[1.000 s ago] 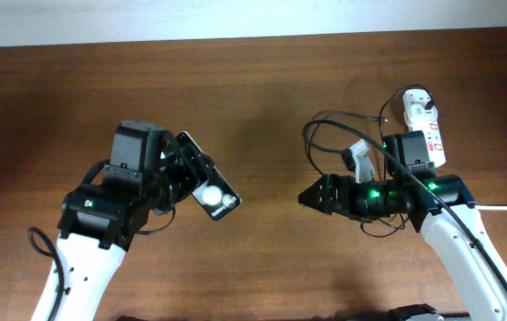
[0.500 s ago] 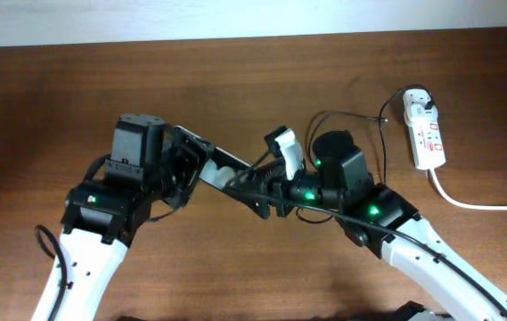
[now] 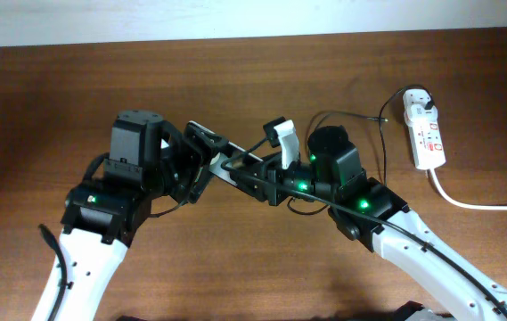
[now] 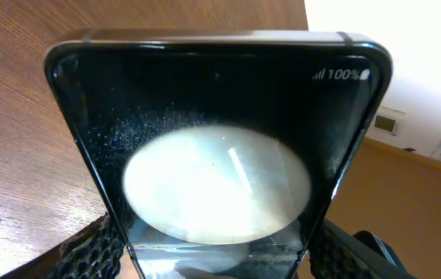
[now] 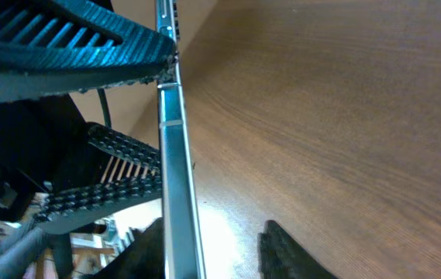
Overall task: Plug charger to phone and switch on socket
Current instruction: 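Grasp the phone with the right gripper and release the left gripper, then bring the left gripper back to the phone held by the right gripper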
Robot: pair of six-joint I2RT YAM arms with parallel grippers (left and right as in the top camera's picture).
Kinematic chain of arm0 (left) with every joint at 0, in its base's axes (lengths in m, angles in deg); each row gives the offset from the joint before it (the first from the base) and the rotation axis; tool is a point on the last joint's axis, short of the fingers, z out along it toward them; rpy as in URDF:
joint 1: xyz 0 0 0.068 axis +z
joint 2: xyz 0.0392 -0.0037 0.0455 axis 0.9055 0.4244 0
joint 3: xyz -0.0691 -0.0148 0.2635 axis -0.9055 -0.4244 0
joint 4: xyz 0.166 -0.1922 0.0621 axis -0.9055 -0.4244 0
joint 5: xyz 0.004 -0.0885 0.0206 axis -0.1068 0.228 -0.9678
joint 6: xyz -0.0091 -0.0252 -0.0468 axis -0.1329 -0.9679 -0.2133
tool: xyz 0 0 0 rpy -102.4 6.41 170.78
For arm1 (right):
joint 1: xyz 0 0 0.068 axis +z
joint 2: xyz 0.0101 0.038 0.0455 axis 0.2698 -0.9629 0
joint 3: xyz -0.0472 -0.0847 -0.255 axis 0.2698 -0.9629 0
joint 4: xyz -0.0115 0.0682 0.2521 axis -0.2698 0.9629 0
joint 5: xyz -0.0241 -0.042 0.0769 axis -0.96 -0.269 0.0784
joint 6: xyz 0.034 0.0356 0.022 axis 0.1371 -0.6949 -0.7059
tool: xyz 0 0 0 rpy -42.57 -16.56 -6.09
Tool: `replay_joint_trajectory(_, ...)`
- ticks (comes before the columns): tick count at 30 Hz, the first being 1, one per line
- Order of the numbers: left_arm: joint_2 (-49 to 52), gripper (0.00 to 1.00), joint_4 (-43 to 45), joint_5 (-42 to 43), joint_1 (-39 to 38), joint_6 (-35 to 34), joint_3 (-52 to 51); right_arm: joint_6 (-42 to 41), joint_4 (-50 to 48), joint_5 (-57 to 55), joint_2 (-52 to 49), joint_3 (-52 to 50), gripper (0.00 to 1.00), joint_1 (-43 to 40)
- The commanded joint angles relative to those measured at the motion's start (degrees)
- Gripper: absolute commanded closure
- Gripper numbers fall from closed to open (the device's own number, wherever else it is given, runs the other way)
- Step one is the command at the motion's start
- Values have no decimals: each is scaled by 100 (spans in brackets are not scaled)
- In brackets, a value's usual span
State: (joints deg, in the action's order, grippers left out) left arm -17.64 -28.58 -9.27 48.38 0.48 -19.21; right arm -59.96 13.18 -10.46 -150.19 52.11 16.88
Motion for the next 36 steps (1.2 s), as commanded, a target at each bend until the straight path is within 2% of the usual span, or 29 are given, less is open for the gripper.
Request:
replay_joint_trajectory(1,-35,26,52,162,17,-79,133,-111,-42,114,-11,61,70,46)
replay_joint_trajectory(4,-35,25,50,90,17,-76,131,-111,-42,317,-11,61,82,46)
replay_joint_trajectory(10,-33,18,-254,-221,17,-74,131,-114,-37,487,-11,61,93,44)
replay_joint_trajectory(11,-33,12,-306,-297,17,-74,131,-116,-39,560,-11,61,94,44)
replay_joint_trajectory(13,-33,6,-398,-444,17,-74,131,-116,-37,592,-11,63,96,44)
replay_joint_trajectory(16,-42,2,-389,-470,20,-11,133,-264,-37,590,-9,63,96,39)
replay_joint_trajectory(17,-101,0,-330,-507,109,334,133,-267,-35,608,-9,63,96,39)
replay_joint_trajectory(19,-446,1,-435,-505,597,1639,138,-540,-9,608,-9,63,96,0)
replay_joint_trajectory(20,-723,1,-721,-507,901,2140,138,-800,28,608,-9,63,96,-90)
replay_joint_trajectory(23,-1537,1,-2212,-769,1729,2848,138,-1473,365,610,-9,63,96,-474)
replay_joint_trajectory(24,-1718,1,-2684,-1102,1867,2861,138,-1663,518,608,-9,63,96,-575)
replay_joint_trajectory(25,-2035,1,-3641,-1888,2013,2852,138,-1963,702,608,-9,63,96,-649)
replay_joint_trajectory(26,-2179,1,-4024,-2225,2017,2850,138,-2153,796,608,-9,63,96,-654)
replay_joint_trajectory(29,-2330,1,-4282,-2389,2017,2841,83,-2826,1084,612,-9,61,96,-651)
replay_joint_trajectory(31,-2330,1,-4052,-2330,2017,2450,-142,-2918,1261,614,-9,63,96,-654)
replay_joint_trajectory(32,-2323,1,-3941,-2033,2017,1821,-382,-2918,1353,667,-9,61,96,-651)
replay_joint_trajectory(33,-2323,1,-3884,-1788,2017,1521,-535,-2916,1370,715,-11,61,96,-654)
replay_joint_trajectory(36,-2323,1,-3373,-737,2015,1093,-1115,-2918,1429,863,-9,61,96,-651)
